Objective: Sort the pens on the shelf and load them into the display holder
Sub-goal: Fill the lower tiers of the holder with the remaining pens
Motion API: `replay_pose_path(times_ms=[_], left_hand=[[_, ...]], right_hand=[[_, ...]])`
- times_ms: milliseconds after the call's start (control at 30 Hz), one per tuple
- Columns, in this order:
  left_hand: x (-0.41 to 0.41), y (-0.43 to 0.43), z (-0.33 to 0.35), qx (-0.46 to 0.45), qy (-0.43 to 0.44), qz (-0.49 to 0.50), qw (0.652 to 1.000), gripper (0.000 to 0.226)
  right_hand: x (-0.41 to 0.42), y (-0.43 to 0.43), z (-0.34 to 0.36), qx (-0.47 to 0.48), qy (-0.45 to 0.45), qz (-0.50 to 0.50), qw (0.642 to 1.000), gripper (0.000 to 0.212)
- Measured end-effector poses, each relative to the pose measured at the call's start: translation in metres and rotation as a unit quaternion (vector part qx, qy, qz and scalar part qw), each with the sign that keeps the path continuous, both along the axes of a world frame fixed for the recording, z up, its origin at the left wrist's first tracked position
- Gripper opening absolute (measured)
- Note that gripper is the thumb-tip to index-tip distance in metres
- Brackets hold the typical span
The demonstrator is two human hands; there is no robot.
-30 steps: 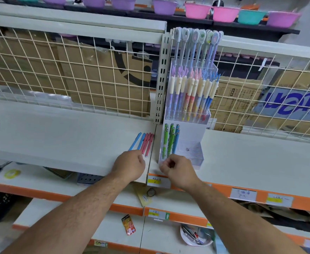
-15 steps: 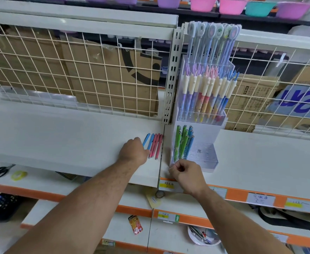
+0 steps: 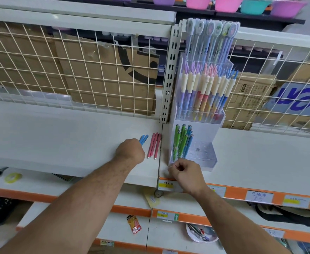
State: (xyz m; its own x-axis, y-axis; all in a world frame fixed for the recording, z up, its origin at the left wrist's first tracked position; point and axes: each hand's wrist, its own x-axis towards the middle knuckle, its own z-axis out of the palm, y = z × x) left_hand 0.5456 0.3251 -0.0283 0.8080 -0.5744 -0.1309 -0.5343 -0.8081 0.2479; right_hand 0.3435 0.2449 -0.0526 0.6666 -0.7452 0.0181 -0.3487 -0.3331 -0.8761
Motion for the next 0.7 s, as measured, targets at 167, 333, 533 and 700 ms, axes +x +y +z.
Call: replay_pose_path(times_ms=[167, 333, 533, 700], left_hand=[[-0.002, 0.007, -0.001, -0.038, 0.049, 0.028, 0.998, 0.005], [-0.014, 0.017, 0.004, -0.175, 0.204, 0.065, 0.961, 0.011], [-0.056, 0.042, 0.003, -0.305, 0.293, 0.042, 0.905, 0.006], [-0.084, 0.045, 0.004, -0.361, 0.335, 0.01, 0.87, 0.008]], right_hand=[[0.0, 0.001, 0.002, 0.011, -0.003, -0.002, 1.0, 0.026], [-0.001, 0.001, 0.009, 0.05, -0.003, 0.004, 0.999, 0.022], [-0.005, 0.006, 0.024, 0.087, -0.028, 0.017, 0.996, 0.016], [-0.006, 0.014, 0.042, 0.126, -0.098, 0.037, 0.986, 0.005]])
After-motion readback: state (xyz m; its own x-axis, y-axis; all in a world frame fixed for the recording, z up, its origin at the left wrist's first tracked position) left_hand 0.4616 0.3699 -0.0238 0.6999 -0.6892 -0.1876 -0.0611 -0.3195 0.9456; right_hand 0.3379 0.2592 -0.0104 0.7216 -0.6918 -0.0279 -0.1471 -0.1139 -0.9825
